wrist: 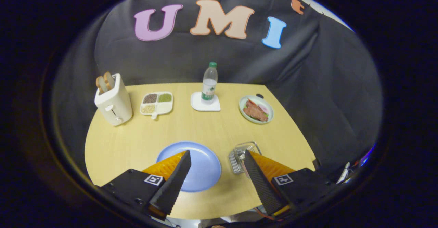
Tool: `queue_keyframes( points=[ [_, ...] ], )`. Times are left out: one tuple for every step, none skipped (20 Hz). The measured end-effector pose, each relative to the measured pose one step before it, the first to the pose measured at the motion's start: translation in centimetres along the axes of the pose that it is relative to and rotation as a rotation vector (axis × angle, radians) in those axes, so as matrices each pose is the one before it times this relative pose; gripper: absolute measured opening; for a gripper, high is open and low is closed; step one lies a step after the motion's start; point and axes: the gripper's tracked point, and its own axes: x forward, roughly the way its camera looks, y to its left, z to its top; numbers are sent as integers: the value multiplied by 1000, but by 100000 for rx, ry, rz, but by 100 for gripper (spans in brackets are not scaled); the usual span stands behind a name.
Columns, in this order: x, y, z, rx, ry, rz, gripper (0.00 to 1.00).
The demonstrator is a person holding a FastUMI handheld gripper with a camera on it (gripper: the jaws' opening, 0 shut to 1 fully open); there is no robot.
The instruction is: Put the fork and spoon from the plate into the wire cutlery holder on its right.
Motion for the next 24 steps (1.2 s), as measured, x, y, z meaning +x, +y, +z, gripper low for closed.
queue_keyframes(
  points=[
    [-250,624,700,1782,-5000,3025,100],
    [-309,554,661,1479,-4416,2667,100],
    [-302,288,492,675,-3807,1941,100],
    [-345,390,558,192,-3384,1696,100],
    [-189,368,440,316,-3028,771,100],
    [-264,295,236,316,-1817,151,100],
    [-353,522,46,362,-1402,712,100],
    [-286,598,232,-366,-1545,1291,100],
    [22,385,124,-771,-1628,1415,100],
    [-225,577,247,-950,-1825,1860,100],
    [-245,848,351,-680,-2274,2373,100],
    [-200,798,327,-292,-2022,2464,100],
    [-261,654,210,83,-1563,1831,100],
    [-116,424,34,-237,-738,1205,100],
    [-87,-27,-120,-869,-74,-54,100],
    [-64,-72,4,-1399,-300,-140,100],
    [74,-149,-58,-1081,56,-839,100],
    [-60,80,175,-471,-618,124,100],
    [133,88,158,-266,-813,-31,100],
    [-64,-38,367,-159,-938,-178,100],
    [-105,-17,274,-197,-1048,-146,100],
    [-199,37,347,108,-980,-62,100],
    [-146,60,164,380,-691,-40,100],
    [-200,169,166,346,-554,159,100]
  ],
)
